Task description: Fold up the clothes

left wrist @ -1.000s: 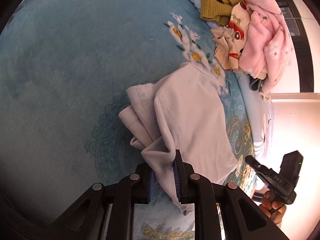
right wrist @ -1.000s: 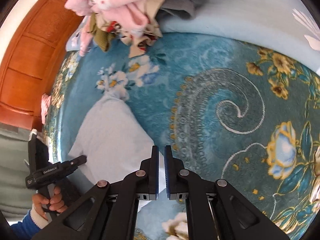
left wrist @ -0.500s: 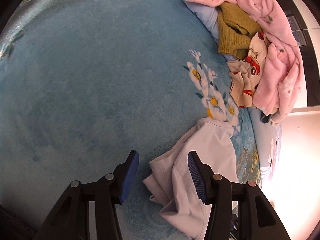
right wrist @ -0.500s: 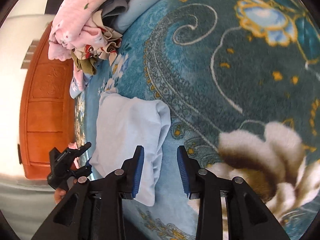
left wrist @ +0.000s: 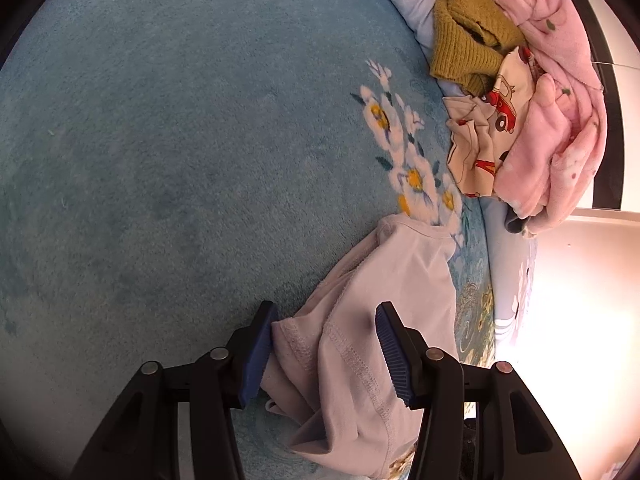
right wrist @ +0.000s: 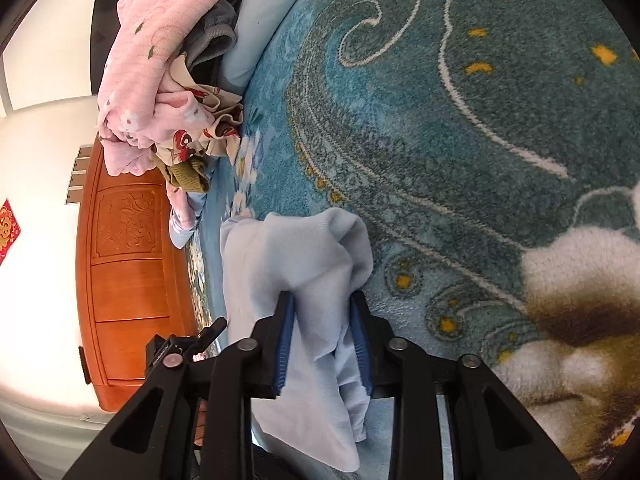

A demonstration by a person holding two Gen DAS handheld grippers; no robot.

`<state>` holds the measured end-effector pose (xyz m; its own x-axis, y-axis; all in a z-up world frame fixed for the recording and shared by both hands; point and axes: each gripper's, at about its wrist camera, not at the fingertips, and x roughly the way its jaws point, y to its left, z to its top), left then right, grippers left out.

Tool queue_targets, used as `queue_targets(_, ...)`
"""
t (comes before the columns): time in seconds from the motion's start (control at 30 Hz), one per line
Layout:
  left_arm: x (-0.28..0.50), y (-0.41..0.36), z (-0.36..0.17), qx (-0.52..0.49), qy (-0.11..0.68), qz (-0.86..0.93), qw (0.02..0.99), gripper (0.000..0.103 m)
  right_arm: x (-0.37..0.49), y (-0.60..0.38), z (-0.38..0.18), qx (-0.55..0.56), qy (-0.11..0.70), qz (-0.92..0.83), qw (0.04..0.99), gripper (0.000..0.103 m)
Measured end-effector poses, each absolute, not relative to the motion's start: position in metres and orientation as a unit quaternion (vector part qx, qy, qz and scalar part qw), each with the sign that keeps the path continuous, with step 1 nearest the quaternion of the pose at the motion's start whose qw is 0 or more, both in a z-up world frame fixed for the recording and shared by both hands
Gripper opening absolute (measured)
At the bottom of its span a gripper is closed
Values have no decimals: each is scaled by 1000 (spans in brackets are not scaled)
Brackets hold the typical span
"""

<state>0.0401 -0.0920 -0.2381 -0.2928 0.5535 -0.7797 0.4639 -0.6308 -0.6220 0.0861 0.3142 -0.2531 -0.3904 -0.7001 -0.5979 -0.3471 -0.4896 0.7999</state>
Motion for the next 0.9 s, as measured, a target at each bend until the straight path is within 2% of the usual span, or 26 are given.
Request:
queue_targets(0.07,39,-89,-238,-595,-425,682,38,55,84,311,-249,541,-481,-678,130,12)
queue_targets(0.3,40,-79,-230,-584,-437,679,78,55,71,328,-181,489,-460,-723,166,6)
queue_targets(0.4,39,-71,-227,-584,-431,681,94,55,56,344,-158,482,-424,-749,161,5)
queue_targets(0.47,37,-61,-229,-598,-415,678,100,55,46,346,-163,513,-383,-756,136,5)
queue_targets(0.57,35,-47,-231,-612,-390,679,109,55,46,353,-183,537,-389,-741,108,6)
queue_targets(0.67,31,-41,-234,-616,-377,684,109,55,57,364,-198,529,-420,-732,91,10)
queue_targets(0.7,29,-39,-237,-616,-377,683,106,55,60,368,-203,529,-427,-729,85,15)
queue_targets(0.77,26,-35,-242,-617,-377,683,102,57,64,373,-213,534,-429,-725,72,42)
queue_targets(0.83,24,-28,-240,-611,-368,692,107,66,68,376,-221,538,-434,-719,67,42)
queue_targets(0.9,24,-21,-236,-606,-356,702,116,68,72,376,-232,543,-444,-709,69,42)
